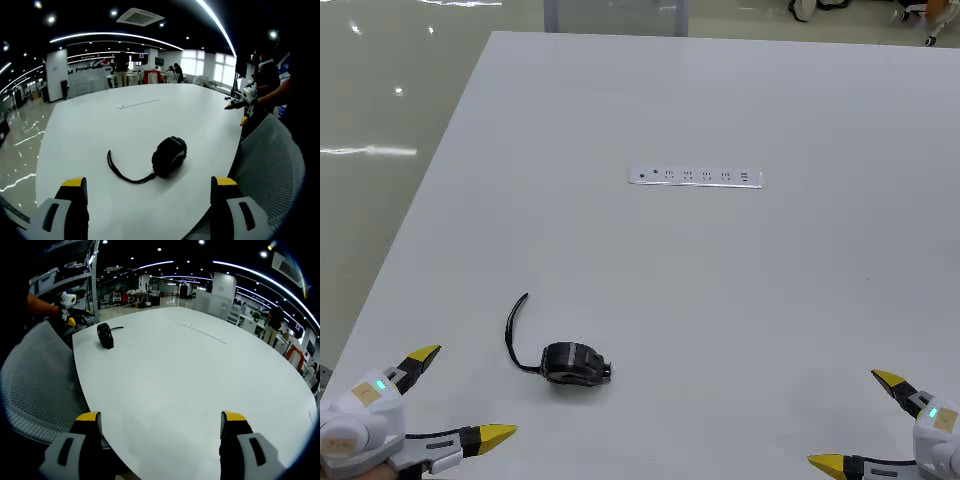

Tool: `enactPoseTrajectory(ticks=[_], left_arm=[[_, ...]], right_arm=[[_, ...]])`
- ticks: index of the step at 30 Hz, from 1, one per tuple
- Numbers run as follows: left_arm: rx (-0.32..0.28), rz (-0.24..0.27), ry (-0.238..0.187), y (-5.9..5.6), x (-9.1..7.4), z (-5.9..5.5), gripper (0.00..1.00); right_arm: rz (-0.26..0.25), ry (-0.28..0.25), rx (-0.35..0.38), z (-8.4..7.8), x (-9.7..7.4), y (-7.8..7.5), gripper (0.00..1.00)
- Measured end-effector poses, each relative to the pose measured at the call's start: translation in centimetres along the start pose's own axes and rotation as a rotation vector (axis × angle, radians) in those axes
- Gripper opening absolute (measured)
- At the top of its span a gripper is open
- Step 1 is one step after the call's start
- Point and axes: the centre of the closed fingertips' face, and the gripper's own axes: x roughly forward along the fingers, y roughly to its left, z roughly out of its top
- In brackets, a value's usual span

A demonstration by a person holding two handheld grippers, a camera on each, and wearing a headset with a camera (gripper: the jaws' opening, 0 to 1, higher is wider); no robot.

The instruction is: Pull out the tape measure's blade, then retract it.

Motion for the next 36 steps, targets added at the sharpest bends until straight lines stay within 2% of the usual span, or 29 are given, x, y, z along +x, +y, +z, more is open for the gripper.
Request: enactPoseTrajectory(ticks=[3,7,18,25,36], left_arm=[[-0.012,0.004,-0.001,0.14,0.05,0.06,0.99],[-0.016,0.002,0.005,0.18,0.28,-0.47,0.99],[-0.022,0.000,0.008,0.00,0.26,-0.62,0.99],[-0.009,0.008,0.013,0.52,0.26,-0.41,0.97],[-0.003,-0.005,0.015,0.45,0.22,-0.37,0.98]], right_arm=[[0.012,0.008,0.018,-0.35,0.05,0.35,1.00],[0.022,0.016,-0.012,-0.54,0.14,0.89,1.00],[0.003,0.007,-0.016,-0.02,0.10,0.16,1.00],[0.000,0.007,-0.014,0.02,0.15,0.15,1.00],[-0.009,0.006,-0.014,0.06,-0.05,0.24,1.00]])
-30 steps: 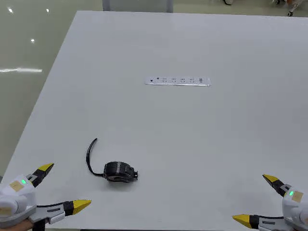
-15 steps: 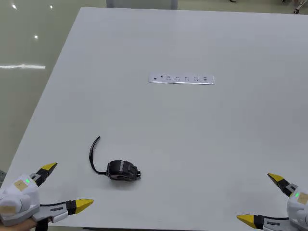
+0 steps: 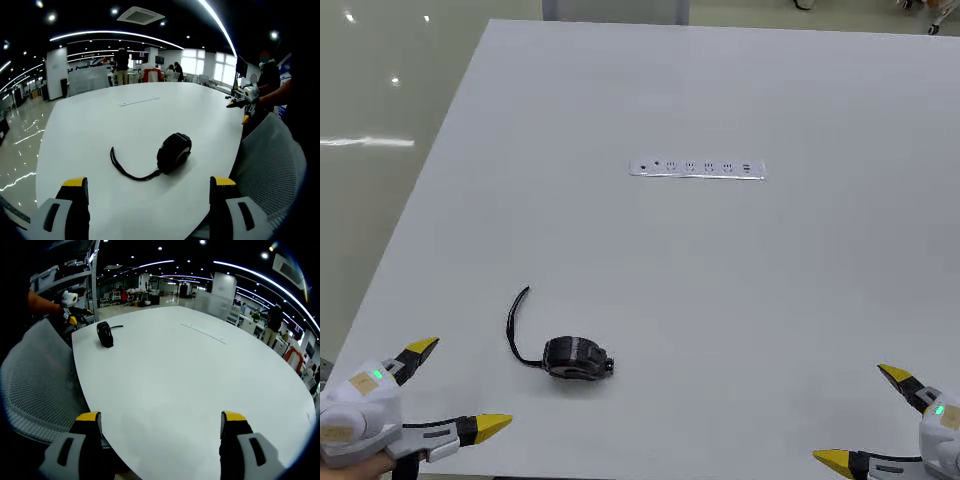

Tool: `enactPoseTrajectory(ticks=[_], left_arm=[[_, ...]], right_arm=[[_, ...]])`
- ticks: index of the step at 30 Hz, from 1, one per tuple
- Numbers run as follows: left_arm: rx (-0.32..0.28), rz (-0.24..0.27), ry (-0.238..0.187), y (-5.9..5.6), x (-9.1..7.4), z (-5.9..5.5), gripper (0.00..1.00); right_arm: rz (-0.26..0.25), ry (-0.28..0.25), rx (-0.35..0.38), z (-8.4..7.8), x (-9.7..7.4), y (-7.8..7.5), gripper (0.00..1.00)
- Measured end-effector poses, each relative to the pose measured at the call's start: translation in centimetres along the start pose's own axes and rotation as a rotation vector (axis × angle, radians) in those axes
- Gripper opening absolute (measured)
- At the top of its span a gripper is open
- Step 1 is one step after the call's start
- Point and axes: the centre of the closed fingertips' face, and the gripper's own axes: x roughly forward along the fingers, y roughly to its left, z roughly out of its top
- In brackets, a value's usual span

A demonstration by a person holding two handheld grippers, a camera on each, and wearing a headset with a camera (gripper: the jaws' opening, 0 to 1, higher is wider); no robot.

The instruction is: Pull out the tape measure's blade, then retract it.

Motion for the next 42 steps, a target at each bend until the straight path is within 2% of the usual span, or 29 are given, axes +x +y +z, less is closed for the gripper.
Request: enactPoseTrajectory(ticks=[13,16,17,19,21,23,26,27,28,30,31,32,34,36,38,42], left_arm=[[0.013,-0.029,0.019,0.0,0.4,0.1,0.99],[0.043,-0.049,0.048,-0.1,0.7,-0.1,1.00],[0.054,-0.057,0.062,0.0,0.8,-0.2,1.00],[0.073,-0.066,0.084,0.1,1.0,-0.2,1.00],[0.099,-0.086,0.088,0.0,1.1,0.1,1.00],[0.127,-0.114,0.094,-0.1,1.4,0.6,1.00],[0.186,-0.129,0.132,0.1,1.9,1.0,1.00],[0.212,-0.114,0.137,0.4,2.2,1.4,1.00],[0.233,-0.105,0.126,0.6,2.5,1.9,1.00],[0.254,-0.137,0.126,0.0,2.8,2.7,1.00],[0.265,-0.151,0.136,-0.2,2.9,2.9,1.00],[0.301,-0.165,0.164,-0.4,3.1,2.9,1.00],[0.352,-0.195,0.193,-0.3,3.7,2.5,1.00],[0.385,-0.204,0.218,-0.6,3.9,2.6,0.99],[0.402,-0.203,0.228,-0.7,4.4,2.9,0.97],[0.395,-0.241,0.244,-0.9,5.0,3.1,0.98]], right_arm=[[0.001,0.000,-0.014,0.5,0.1,-0.2,1.00],[-0.004,0.003,-0.027,0.7,0.2,-0.5,1.00],[-0.021,0.011,-0.043,0.7,0.2,-0.9,1.00],[-0.014,0.009,-0.045,1.0,0.2,-0.9,1.00],[-0.012,0.015,-0.060,1.5,0.2,-1.0,1.00],[-0.007,-0.005,-0.101,2.6,0.3,-0.9,1.00],[0.006,-0.034,-0.133,3.9,0.7,-0.9,1.00],[0.015,-0.040,-0.147,4.5,1.0,-0.7,1.00],[0.026,-0.042,-0.158,4.8,1.2,-0.6,1.00],[0.056,-0.036,-0.184,5.5,1.8,-0.1,1.00],[0.067,-0.036,-0.194,5.7,2.1,0.1,1.00],[0.084,-0.040,-0.208,6.3,2.4,0.4,1.00],[0.112,-0.040,-0.219,7.0,2.8,0.9,1.00],[0.124,-0.040,-0.234,7.6,3.2,1.1,1.00],[0.139,-0.042,-0.242,8.1,3.7,1.3,1.00],[0.156,-0.042,-0.261,9.0,4.4,1.6,1.00]])
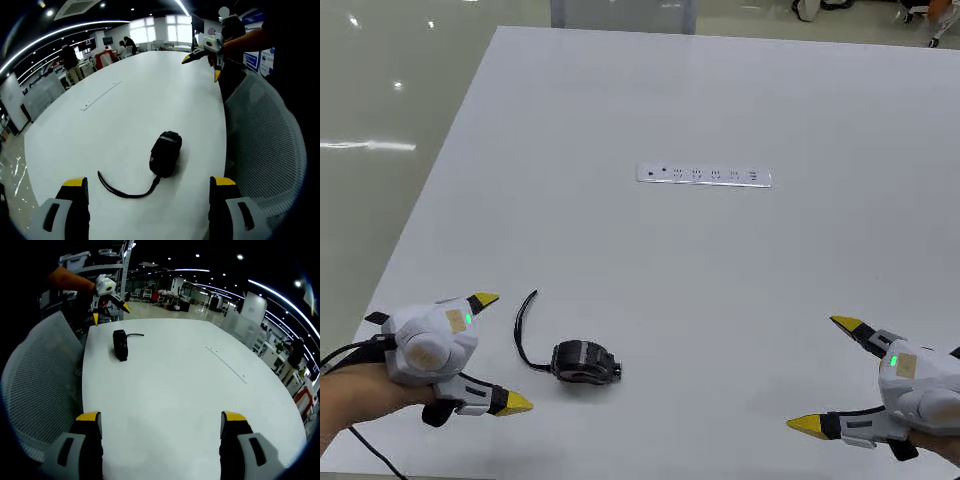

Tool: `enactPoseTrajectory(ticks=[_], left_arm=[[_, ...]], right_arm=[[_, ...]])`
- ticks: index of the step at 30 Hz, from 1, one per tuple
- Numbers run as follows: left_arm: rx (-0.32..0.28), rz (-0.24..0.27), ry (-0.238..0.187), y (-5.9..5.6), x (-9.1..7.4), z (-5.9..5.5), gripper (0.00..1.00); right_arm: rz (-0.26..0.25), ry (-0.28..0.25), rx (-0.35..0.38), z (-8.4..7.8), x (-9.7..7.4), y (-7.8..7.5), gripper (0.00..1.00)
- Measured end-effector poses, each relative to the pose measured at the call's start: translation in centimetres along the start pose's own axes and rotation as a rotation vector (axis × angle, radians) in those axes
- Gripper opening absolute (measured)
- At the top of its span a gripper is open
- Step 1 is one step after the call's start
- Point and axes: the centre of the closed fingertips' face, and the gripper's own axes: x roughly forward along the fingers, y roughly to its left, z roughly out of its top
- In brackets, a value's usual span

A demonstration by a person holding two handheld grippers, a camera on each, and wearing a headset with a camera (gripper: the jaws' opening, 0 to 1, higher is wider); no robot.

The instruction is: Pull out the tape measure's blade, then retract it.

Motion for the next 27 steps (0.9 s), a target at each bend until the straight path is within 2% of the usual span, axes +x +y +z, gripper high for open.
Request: enactPoseTrajectory(ticks=[8,14,19,22,27], left_arm=[[0.034,-0.057,0.021,0.1,1.2,0.8,0.98],[0.082,-0.097,0.048,-0.3,2.5,1.8,0.97],[0.133,-0.130,0.081,-1.1,3.7,2.5,0.91],[0.151,-0.145,0.128,-1.6,4.8,1.9,0.84],[0.164,-0.164,0.154,-1.9,6.2,1.3,0.84]], right_arm=[[0.033,-0.006,0.005,0.8,1.1,0.4,1.00],[0.056,-0.008,0.004,1.6,2.0,0.7,0.99],[0.083,-0.005,-0.005,2.2,2.9,1.3,0.99],[0.098,-0.007,-0.008,2.6,3.7,1.4,0.99],[0.123,-0.015,-0.019,3.6,4.9,1.6,0.99]])
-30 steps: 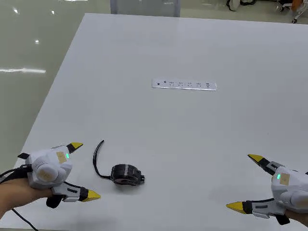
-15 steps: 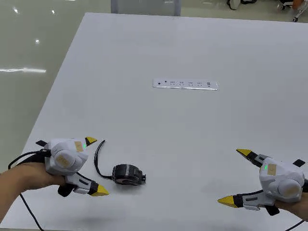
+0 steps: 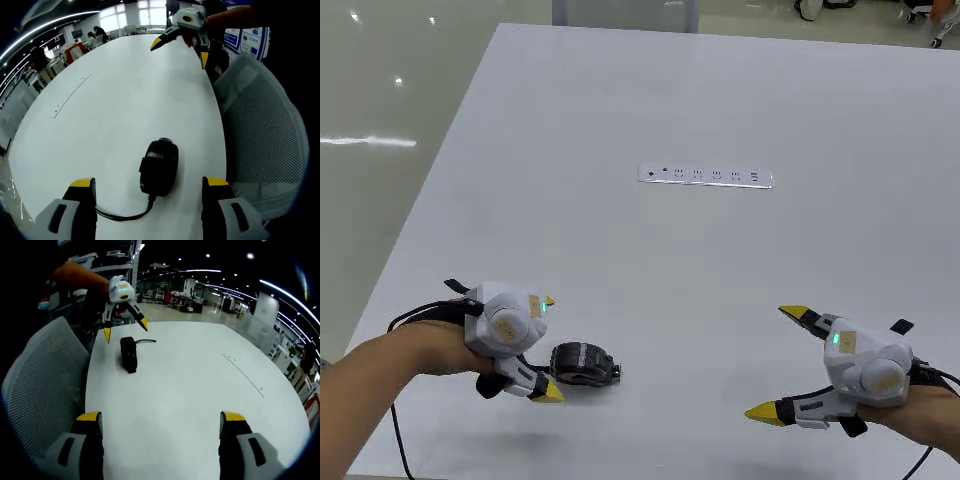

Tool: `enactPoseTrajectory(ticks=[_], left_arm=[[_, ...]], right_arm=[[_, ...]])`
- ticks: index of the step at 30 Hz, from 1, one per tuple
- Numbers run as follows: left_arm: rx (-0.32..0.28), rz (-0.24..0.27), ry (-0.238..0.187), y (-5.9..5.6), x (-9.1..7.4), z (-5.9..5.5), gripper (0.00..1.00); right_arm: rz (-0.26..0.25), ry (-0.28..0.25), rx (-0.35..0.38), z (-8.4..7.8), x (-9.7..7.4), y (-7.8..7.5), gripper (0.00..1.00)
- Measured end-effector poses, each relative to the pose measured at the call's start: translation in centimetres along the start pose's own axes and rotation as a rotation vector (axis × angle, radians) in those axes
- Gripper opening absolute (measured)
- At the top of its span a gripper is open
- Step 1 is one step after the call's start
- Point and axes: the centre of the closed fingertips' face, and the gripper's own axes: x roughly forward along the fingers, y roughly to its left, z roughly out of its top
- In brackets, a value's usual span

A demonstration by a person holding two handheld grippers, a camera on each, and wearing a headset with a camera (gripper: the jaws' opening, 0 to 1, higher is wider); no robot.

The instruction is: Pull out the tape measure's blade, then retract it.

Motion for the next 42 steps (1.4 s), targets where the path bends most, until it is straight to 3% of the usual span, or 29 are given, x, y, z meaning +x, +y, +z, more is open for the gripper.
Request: enactPoseTrajectory(ticks=[5,12,16,20,24,27,28,34,38,40,42], left_arm=[[0.011,-0.016,0.014,-0.1,0.8,0.3,0.79],[0.041,-0.056,0.055,-0.8,2.4,0.3,0.61],[0.040,-0.049,0.061,-0.8,3.1,0.9,0.54],[0.054,-0.065,0.063,-1.4,3.4,1.4,0.53],[0.083,-0.057,0.087,-1.2,3.7,1.3,0.46],[0.096,-0.119,0.092,-2.4,3.8,1.1,0.35],[0.107,-0.088,0.096,-2.0,3.9,1.1,0.35],[0.115,-0.107,0.117,-1.9,3.8,1.0,0.34],[0.105,-0.113,0.111,-1.9,3.8,1.0,0.33],[0.103,-0.106,0.107,-2.0,3.8,1.0,0.33],[0.099,-0.095,0.096,-1.9,3.8,1.0,0.33]], right_arm=[[0.016,-0.011,-0.005,0.9,1.2,0.0,0.98],[0.044,-0.022,-0.026,2.5,2.9,0.4,0.96],[0.070,-0.018,-0.030,3.0,4.2,0.8,0.95],[0.096,-0.014,-0.034,3.4,5.2,1.6,0.95],[0.118,-0.011,-0.047,3.7,6.1,2.4,0.95],[0.127,0.003,-0.051,3.7,7.1,2.6,0.90],[0.140,0.024,-0.048,3.5,7.8,2.8,0.89],[0.174,0.038,-0.042,4.4,10.2,3.9,0.85],[0.194,0.031,-0.025,5.3,11.9,5.0,0.81],[0.211,0.076,-0.016,4.9,12.8,5.6,0.76],[0.226,0.069,-0.035,5.0,13.6,6.1,0.73]])
